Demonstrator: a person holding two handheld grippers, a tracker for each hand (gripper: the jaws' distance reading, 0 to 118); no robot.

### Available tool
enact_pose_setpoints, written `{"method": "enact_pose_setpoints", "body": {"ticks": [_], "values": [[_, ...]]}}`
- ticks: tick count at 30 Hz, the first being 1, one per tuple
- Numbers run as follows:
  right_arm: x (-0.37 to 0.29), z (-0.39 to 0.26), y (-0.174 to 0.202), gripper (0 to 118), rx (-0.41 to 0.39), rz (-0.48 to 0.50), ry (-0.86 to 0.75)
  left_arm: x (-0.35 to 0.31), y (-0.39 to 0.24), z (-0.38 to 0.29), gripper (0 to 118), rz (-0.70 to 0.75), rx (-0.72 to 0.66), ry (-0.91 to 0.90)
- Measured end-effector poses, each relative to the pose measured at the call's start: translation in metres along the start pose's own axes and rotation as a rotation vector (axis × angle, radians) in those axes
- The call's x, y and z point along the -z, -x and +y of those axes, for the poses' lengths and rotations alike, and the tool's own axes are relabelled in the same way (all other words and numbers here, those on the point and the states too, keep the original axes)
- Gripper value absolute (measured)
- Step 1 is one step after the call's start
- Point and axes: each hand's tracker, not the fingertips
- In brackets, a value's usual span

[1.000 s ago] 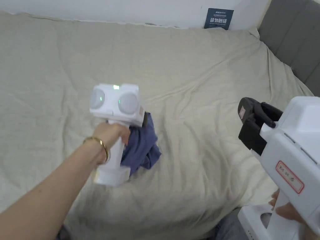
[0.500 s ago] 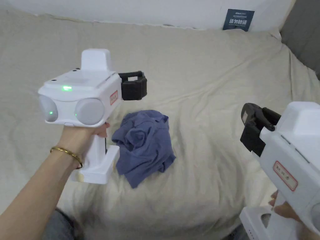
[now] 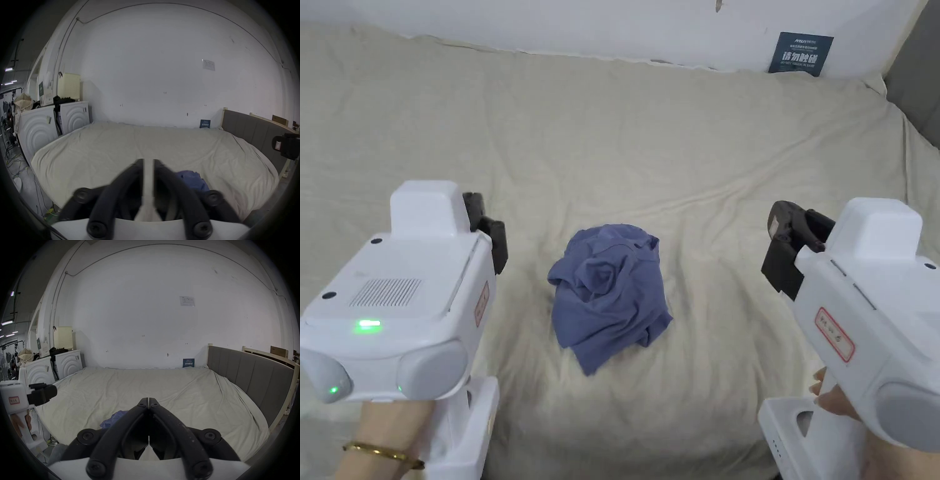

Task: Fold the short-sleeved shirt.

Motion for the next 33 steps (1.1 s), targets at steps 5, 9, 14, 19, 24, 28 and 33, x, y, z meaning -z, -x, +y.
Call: {"method": "enact_pose_setpoints", "body": {"ticks": [5,9,14,19,24,28,33], "values": [[-0.004,-0.012,0.008,1,0.012,0.020,0.033,-0.002,0.005,-0.008,0,-0.015,-0.044,0.069],[-0.005,-0.017,0.012,1,0.010,0.035,0.052,0.002,0.002,-0.007,0,-0.015,0.000,0.079],[-0.005,-0.017,0.011,1,0.003,0.042,0.055,0.042,-0.002,0.003,18,-0.052,-0.073,0.240],[-0.003,-0.020,0.005,1,0.019,0.038,0.064,0.130,-0.006,-0.003,118,-0.143,-0.183,0.546],[0.003,-0.029,-0.002,1,0.033,0.020,0.094,0.198,-0.022,-0.028,118,-0.175,-0.137,0.750],[0.005,-0.037,-0.010,1,0.048,0.000,0.128,0.231,-0.036,-0.053,118,-0.081,-0.086,0.863],[0.010,-0.044,-0.024,1,0.055,-0.035,0.170,0.241,-0.048,-0.065,7,-0.151,-0.134,0.918]]}}
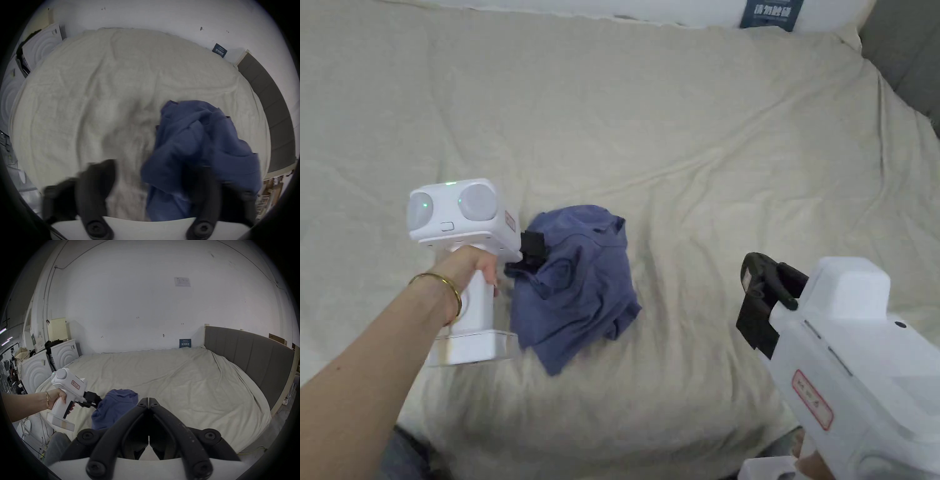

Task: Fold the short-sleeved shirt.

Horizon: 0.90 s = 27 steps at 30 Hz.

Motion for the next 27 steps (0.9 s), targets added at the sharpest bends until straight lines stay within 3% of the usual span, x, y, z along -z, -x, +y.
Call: {"method": "enact_pose_setpoints", "body": {"ticks": [3,7,13,14,16,17,19,20,25,27], "values": [[0.002,-0.001,-0.007,1,0.037,-0.007,0.020,-0.006,-0.004,0.001,3,-0.066,-0.084,0.005],[0.004,-0.001,-0.007,1,0.044,-0.013,0.022,-0.038,-0.009,0.001,3,-0.049,-0.016,-0.156],[0.023,0.009,-0.001,4,-0.017,0.018,0.108,-0.110,0.006,-0.004,3,-0.113,-0.007,-0.348],[0.030,0.010,0.001,18,-0.032,0.029,0.144,-0.117,0.010,-0.004,3,-0.115,0.001,-0.371],[0.052,0.010,0.005,88,-0.027,0.084,0.213,-0.132,0.016,-0.009,3,-0.103,0.012,-0.396],[0.065,0.007,0.008,115,-0.025,0.117,0.250,-0.137,0.019,-0.011,3,-0.098,0.013,-0.398],[0.087,-0.001,0.014,118,-0.004,0.174,0.286,-0.142,0.029,-0.014,3,-0.094,0.006,-0.409],[0.099,-0.004,0.016,118,-0.024,0.157,0.308,-0.145,0.033,-0.016,3,-0.091,0.005,-0.411],[0.165,-0.032,0.047,118,-0.206,0.079,0.467,-0.145,0.060,-0.025,3,-0.027,-0.019,-0.396],[0.187,-0.045,0.053,116,-0.234,0.055,0.527,-0.144,0.074,-0.028,3,-0.038,-0.082,-0.377]]}}
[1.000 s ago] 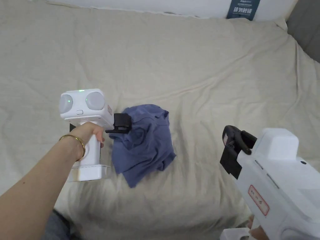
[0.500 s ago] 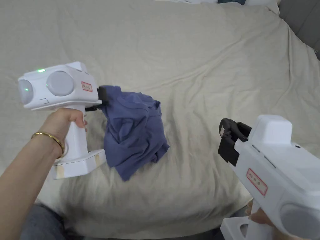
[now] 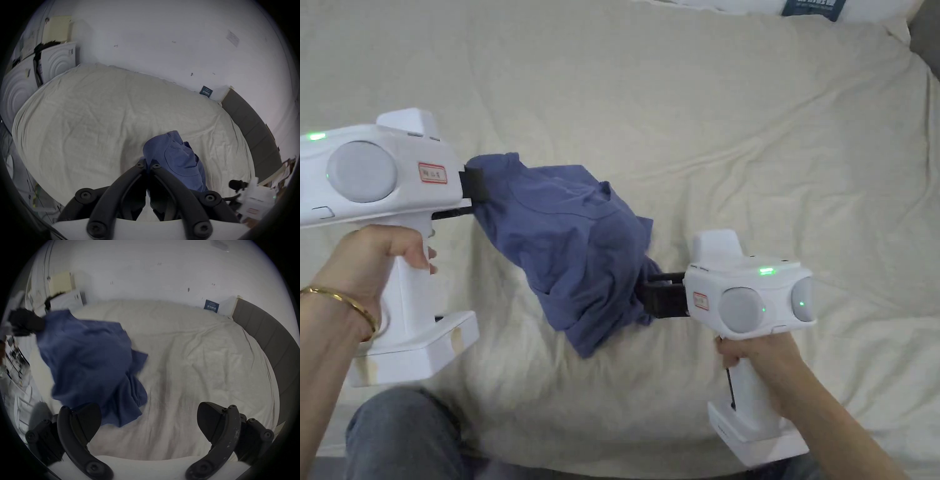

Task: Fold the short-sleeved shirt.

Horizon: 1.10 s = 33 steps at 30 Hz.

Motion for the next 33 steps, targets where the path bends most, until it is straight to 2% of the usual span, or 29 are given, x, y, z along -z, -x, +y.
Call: {"method": "enact_pose_setpoints", "body": {"ticks": [2,3,6,7,8,12,16,20,26,28,30,33], "values": [[0.014,0.000,0.008,103,0.016,-0.029,0.055,-0.001,0.012,-0.002,3,0.006,-0.021,0.007],[0.017,0.000,0.012,85,0.027,-0.032,0.059,-0.001,0.016,-0.004,3,0.017,-0.026,0.013],[0.018,-0.003,0.021,64,0.045,0.052,0.028,-0.001,0.027,-0.011,3,0.055,-0.015,0.020],[0.023,-0.003,0.023,34,0.044,0.071,0.047,0.000,0.030,-0.013,3,0.068,-0.016,0.024],[0.026,-0.005,0.022,11,0.072,0.100,0.069,0.001,0.033,-0.015,3,0.077,-0.025,0.029],[0.003,0.003,-0.001,10,0.169,0.170,0.066,-0.006,0.045,-0.015,3,0.049,-0.105,0.021],[-0.064,0.028,-0.038,10,0.162,0.175,-0.078,-0.023,0.050,0.003,3,0.034,-0.167,-0.030],[-0.145,0.060,-0.081,10,0.222,0.175,-0.239,-0.053,0.049,0.035,3,0.005,-0.187,-0.110],[-0.257,0.109,-0.123,10,0.256,0.141,-0.433,-0.109,0.035,0.096,3,-0.064,-0.187,-0.313],[-0.289,0.127,-0.133,10,0.259,0.096,-0.491,-0.124,0.029,0.121,3,-0.068,-0.190,-0.376],[-0.310,0.145,-0.149,10,0.267,0.051,-0.534,-0.137,0.021,0.143,3,-0.080,-0.198,-0.437],[-0.338,0.173,-0.167,10,0.295,0.032,-0.559,-0.153,0.008,0.176,3,-0.119,-0.200,-0.492]]}}
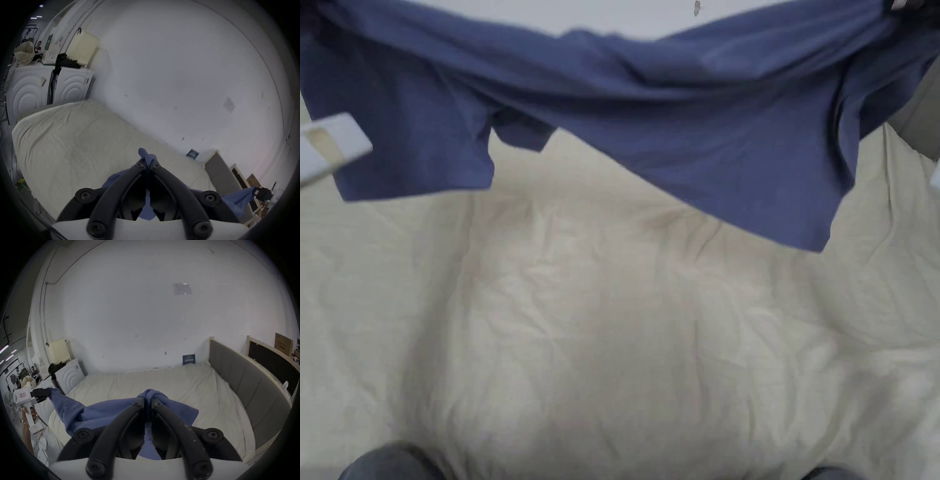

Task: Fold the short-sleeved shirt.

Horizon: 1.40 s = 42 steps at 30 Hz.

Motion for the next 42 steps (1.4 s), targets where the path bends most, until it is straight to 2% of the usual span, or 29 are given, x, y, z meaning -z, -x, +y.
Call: {"method": "enact_pose_setpoints", "body": {"ticks": [3,6,10,14,17,20,28,31,34,39,42], "values": [[0.007,0.035,-0.010,10,0.024,-0.025,-0.023,0.008,-0.031,0.025,3,0.005,0.020,-0.049],[0.032,0.061,-0.013,10,-0.050,-0.103,-0.078,0.042,-0.069,0.038,3,0.121,0.175,-0.082],[0.070,0.081,-0.012,10,-0.004,-0.177,-0.079,0.097,-0.098,0.048,3,0.144,0.228,-0.029],[0.108,0.083,-0.012,10,-0.052,-0.243,-0.101,0.138,-0.111,0.043,3,0.149,0.309,-0.041],[0.137,0.077,-0.020,10,-0.029,-0.258,-0.076,0.168,-0.111,0.031,3,0.157,0.351,-0.024],[0.168,0.060,-0.031,10,-0.001,-0.261,-0.019,0.192,-0.098,0.014,3,0.157,0.322,0.033],[0.227,-0.037,-0.057,10,-0.018,-0.249,0.157,0.220,-0.038,-0.075,3,0.182,0.274,0.196],[0.228,-0.087,-0.064,10,0.003,-0.225,0.234,0.215,-0.005,-0.112,3,0.196,0.232,0.262],[0.217,-0.144,-0.070,10,-0.016,-0.205,0.337,0.193,0.025,-0.157,3,0.240,0.268,0.330],[0.170,-0.237,-0.084,10,0.136,-0.181,0.442,0.132,0.077,-0.221,3,0.255,0.172,0.409],[0.147,-0.285,-0.095,10,0.170,-0.159,0.482,0.101,0.108,-0.255,3,0.286,0.136,0.457]]}}
